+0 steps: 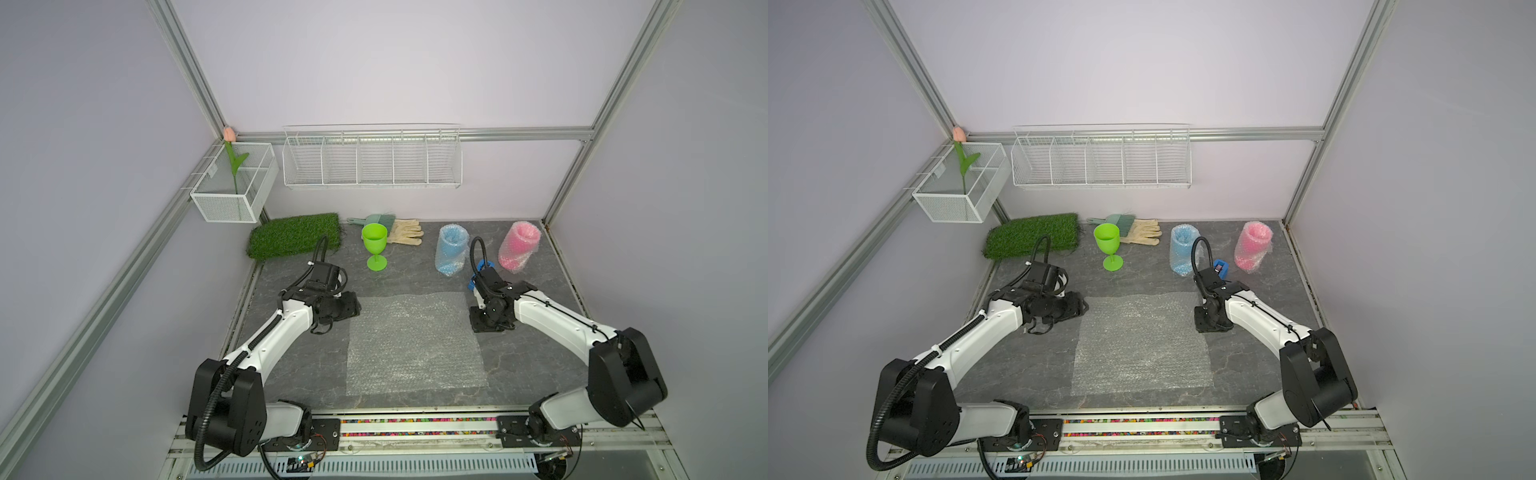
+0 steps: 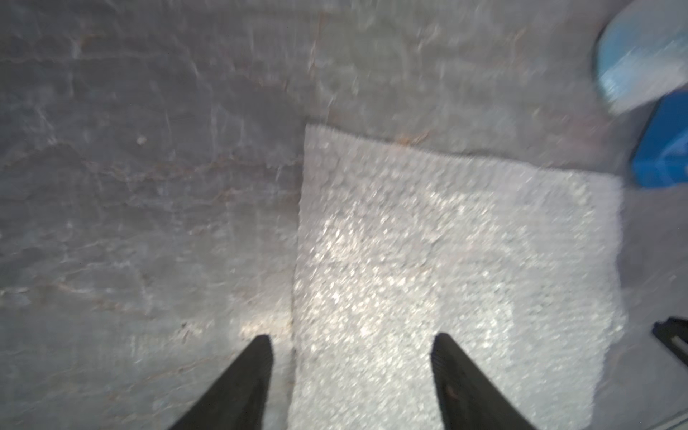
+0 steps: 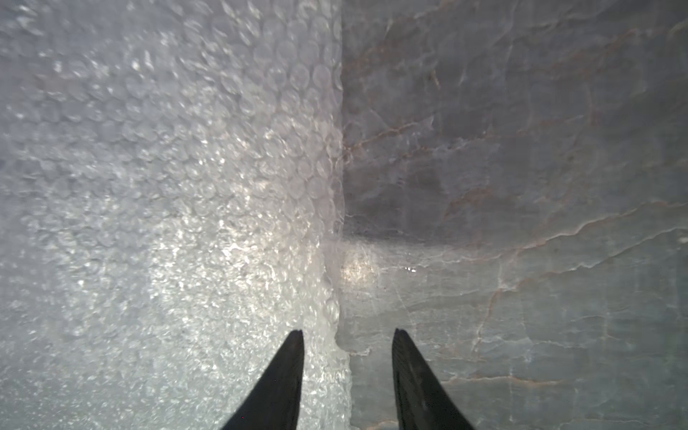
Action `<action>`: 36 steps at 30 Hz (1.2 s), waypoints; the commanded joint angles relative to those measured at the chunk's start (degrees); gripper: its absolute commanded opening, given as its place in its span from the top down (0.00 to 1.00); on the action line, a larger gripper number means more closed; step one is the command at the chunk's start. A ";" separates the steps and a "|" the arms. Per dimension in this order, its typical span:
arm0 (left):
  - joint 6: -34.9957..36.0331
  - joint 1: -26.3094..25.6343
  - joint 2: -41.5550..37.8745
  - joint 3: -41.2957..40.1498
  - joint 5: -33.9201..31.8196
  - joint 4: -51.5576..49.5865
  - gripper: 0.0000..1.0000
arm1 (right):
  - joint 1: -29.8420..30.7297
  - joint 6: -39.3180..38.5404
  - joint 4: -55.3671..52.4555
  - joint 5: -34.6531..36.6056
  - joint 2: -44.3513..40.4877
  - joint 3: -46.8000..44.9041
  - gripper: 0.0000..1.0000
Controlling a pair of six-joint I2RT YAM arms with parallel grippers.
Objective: Wrap wine glasses in bubble wrap
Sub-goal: Adjust the bubble wrap at the center of the board, then pick up the wine glass at the center of the board.
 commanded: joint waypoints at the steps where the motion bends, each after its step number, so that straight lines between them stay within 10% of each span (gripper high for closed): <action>1: 4.70 -0.52 0.87 3.04 0.14 6.73 0.00 | -0.26 -0.48 -1.80 1.68 -0.79 1.63 0.55; 12: 6.32 -3.59 15.68 16.63 -11.03 17.63 0.01 | -0.40 -1.16 -2.72 2.10 0.05 5.51 0.53; 36: 5.86 -4.20 41.42 41.61 -11.71 16.60 0.01 | -0.45 -1.39 -4.41 2.48 0.17 7.69 0.52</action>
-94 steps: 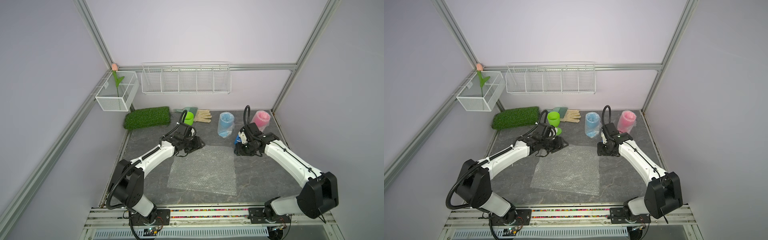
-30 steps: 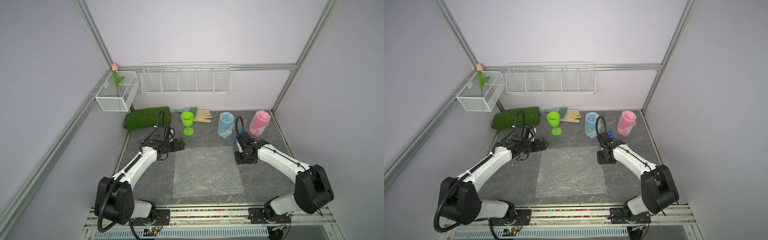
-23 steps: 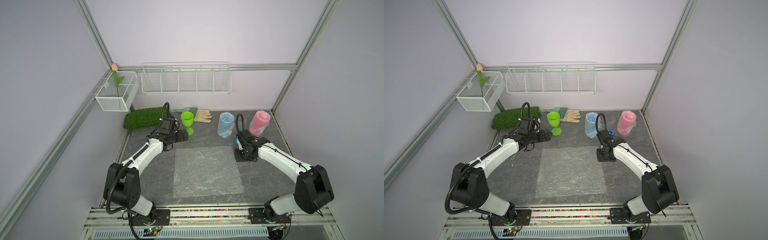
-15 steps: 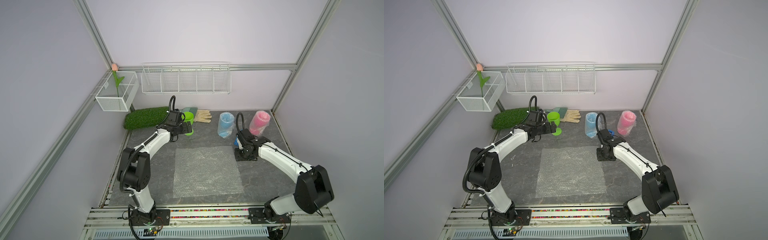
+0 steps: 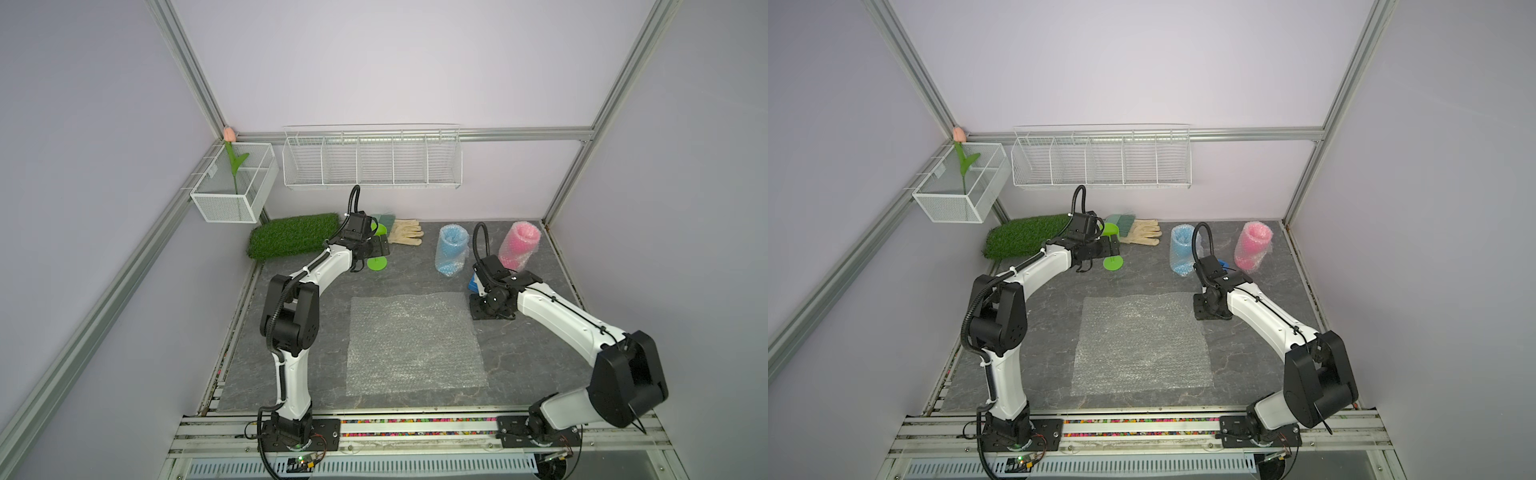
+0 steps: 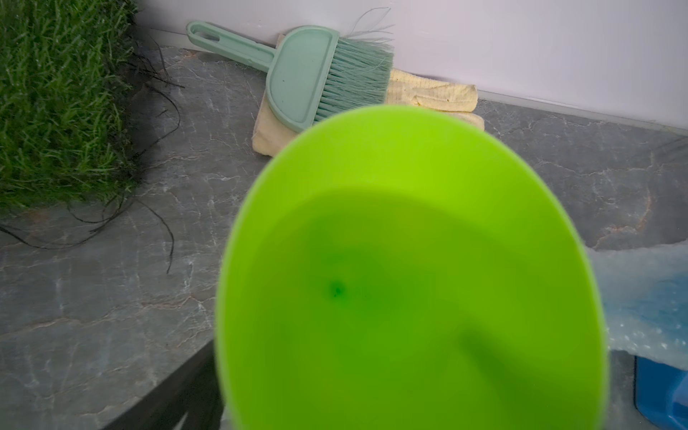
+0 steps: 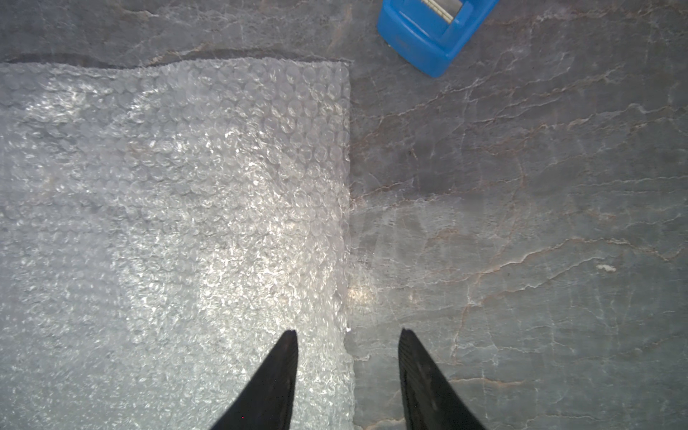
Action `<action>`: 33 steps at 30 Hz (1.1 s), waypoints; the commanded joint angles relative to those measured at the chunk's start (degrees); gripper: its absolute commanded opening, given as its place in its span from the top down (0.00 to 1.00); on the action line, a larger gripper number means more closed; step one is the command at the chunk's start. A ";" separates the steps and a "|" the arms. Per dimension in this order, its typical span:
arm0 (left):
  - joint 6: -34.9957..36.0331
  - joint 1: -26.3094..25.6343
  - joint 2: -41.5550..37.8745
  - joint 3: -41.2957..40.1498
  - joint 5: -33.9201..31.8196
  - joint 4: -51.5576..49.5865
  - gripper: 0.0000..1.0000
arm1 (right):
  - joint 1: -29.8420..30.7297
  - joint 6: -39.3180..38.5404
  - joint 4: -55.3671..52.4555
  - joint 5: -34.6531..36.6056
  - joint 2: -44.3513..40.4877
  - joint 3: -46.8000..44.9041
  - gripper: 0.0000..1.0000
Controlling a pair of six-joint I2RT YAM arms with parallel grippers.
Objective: Wrap wine glasses in bubble wrap
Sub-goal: Pick up the wine glass at the center of the board.
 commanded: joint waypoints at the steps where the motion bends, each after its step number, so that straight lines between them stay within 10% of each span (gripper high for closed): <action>1: 0.85 -0.43 2.30 2.78 -0.88 2.02 0.01 | -0.18 -0.84 -1.64 0.66 0.32 0.95 0.52; 33: 3.19 -0.51 5.37 -6.37 -3.08 29.97 0.16 | -0.45 -2.01 -1.99 0.24 2.92 1.79 0.52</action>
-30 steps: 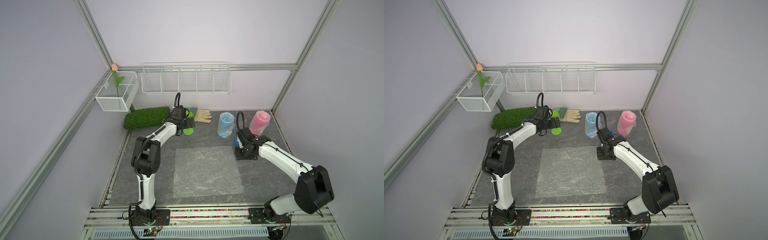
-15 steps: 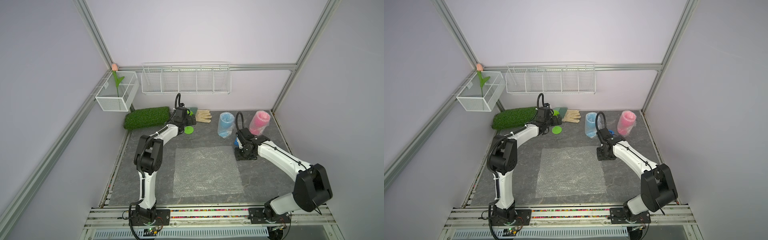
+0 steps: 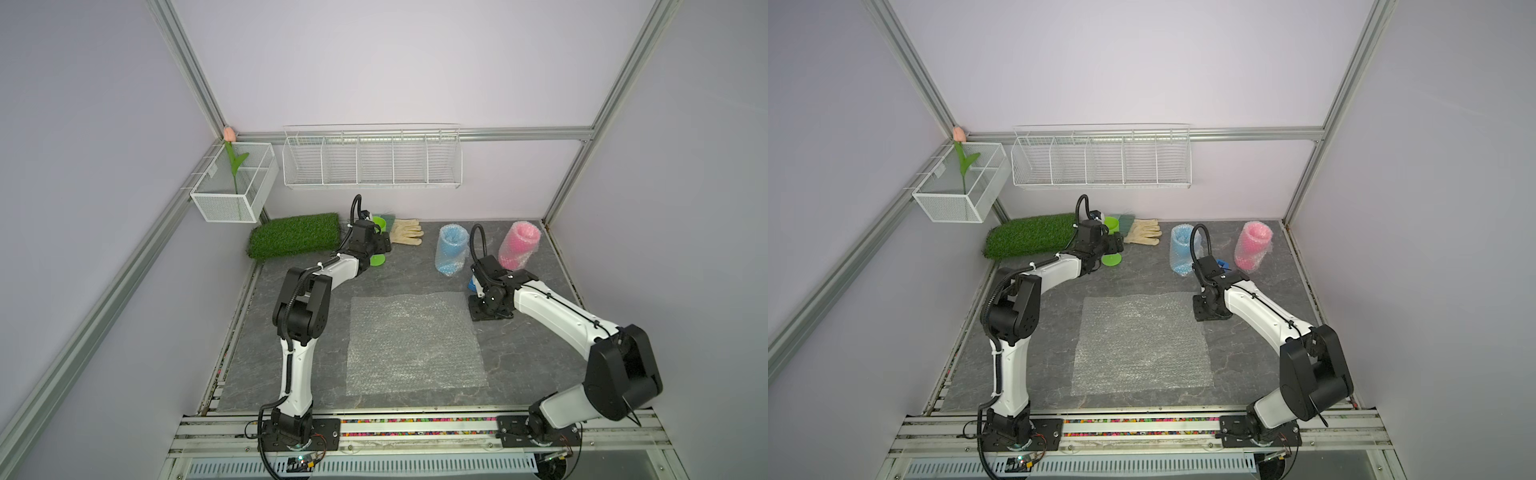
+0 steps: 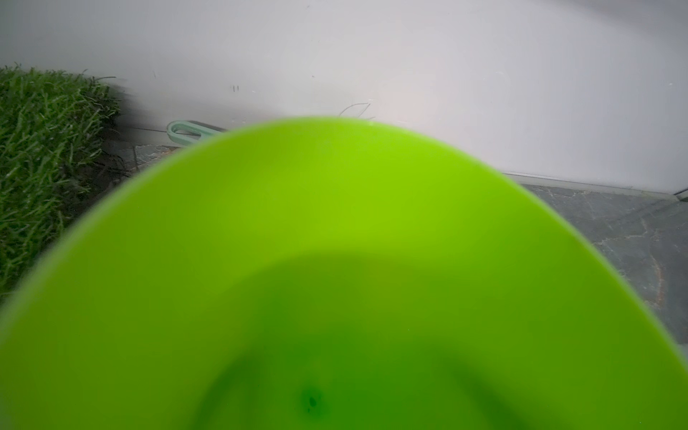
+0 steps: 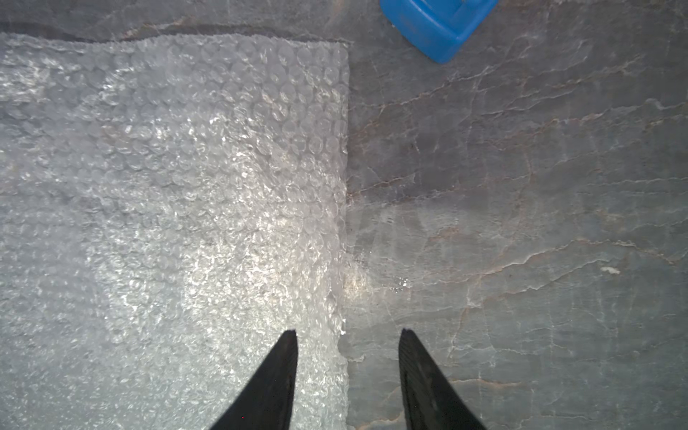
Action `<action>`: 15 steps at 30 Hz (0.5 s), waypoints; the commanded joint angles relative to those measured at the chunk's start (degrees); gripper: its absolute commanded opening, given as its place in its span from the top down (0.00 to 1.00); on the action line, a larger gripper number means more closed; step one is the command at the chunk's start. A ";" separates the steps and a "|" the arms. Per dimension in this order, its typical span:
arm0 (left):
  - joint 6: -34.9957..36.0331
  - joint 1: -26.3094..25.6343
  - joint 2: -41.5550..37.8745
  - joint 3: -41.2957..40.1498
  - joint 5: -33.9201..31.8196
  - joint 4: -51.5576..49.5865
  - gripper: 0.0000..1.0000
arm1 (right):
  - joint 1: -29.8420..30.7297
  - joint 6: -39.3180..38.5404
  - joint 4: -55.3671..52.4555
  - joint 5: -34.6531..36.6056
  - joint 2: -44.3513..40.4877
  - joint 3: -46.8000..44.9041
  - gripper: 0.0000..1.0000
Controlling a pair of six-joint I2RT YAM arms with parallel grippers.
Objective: Wrap wine glasses in bubble wrap
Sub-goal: Pick up the wine glass at the center of the board.
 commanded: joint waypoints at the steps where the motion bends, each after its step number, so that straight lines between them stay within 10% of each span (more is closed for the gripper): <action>1: 0.97 -0.17 -1.97 -1.65 -0.59 2.47 0.16 | -0.36 -0.52 -1.31 0.16 0.82 1.33 0.52; 15: -0.39 -0.66 -18.64 -5.79 2.99 -17.36 0.21 | -0.36 -0.78 -1.41 -0.07 0.94 2.58 0.52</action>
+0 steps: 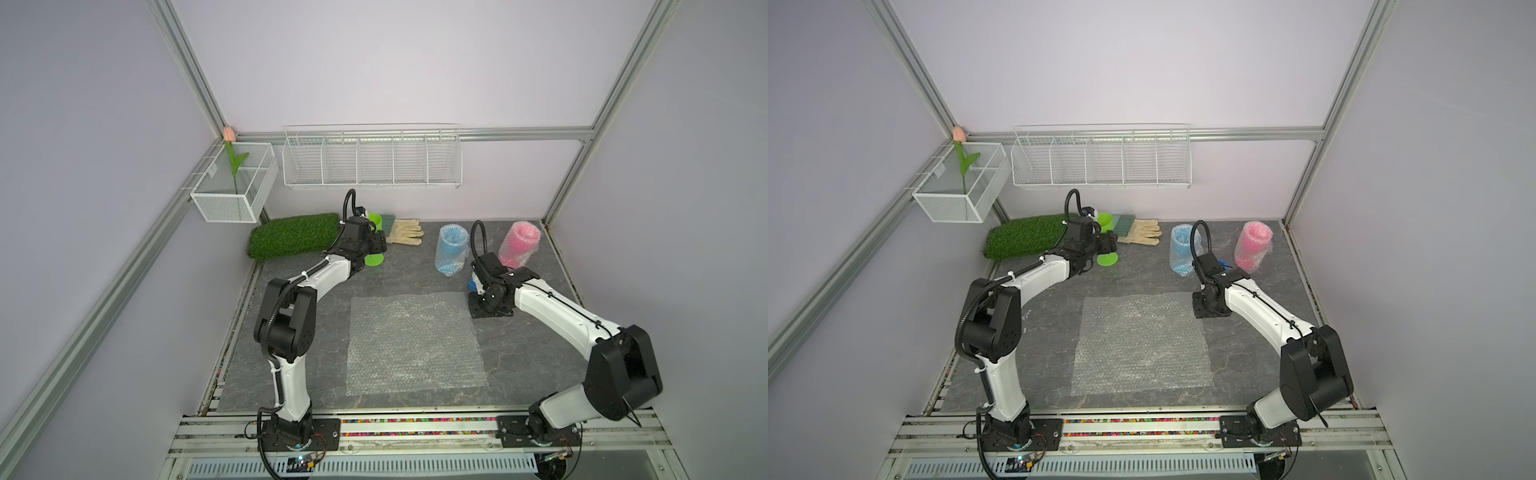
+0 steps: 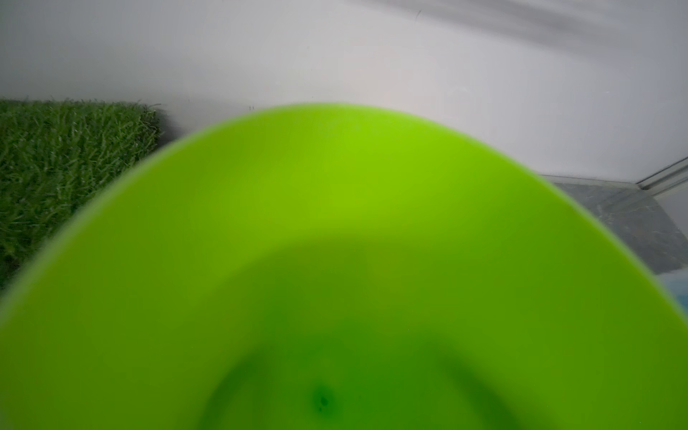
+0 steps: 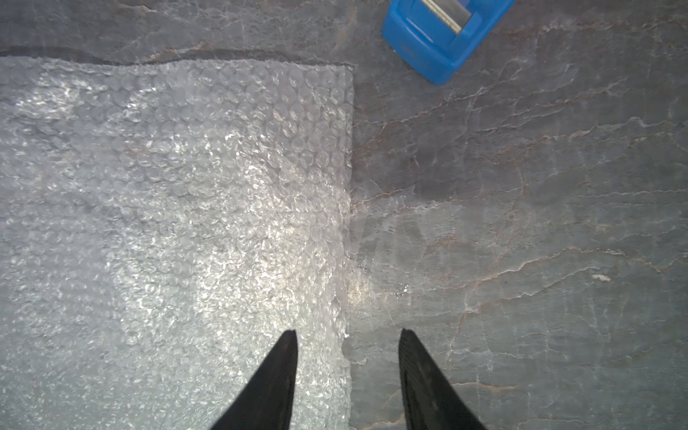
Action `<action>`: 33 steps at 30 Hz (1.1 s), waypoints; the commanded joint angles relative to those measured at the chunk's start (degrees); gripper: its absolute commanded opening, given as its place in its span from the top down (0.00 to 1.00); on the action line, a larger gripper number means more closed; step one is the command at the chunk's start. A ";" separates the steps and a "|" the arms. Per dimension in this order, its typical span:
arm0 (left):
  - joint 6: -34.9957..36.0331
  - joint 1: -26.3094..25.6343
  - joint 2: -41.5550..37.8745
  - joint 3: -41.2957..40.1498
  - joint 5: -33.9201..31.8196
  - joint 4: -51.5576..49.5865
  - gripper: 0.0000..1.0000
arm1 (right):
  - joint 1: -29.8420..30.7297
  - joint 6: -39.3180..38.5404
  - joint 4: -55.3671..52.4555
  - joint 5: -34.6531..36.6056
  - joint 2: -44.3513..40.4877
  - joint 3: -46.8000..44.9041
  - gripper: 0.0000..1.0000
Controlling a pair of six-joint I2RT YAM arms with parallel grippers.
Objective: Wrap wine glasses in bubble wrap
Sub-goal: Pick up the wine glass at the center of the board, then place the wine glass on the bubble wrap.
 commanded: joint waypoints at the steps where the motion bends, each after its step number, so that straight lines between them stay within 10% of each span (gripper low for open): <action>1: -2.04 -0.55 -5.93 -0.35 2.61 -11.21 0.22 | -0.30 -0.59 -1.18 -0.06 0.89 1.07 0.52; 16: -9.27 -3.58 -20.61 -2.77 11.17 -56.26 0.25 | -0.24 -0.87 3.23 -3.56 3.18 0.74 0.52; 33: -14.10 -9.09 -17.12 -12.62 21.90 -65.86 0.32 | -0.31 -0.98 8.08 -9.16 -0.59 -3.82 0.52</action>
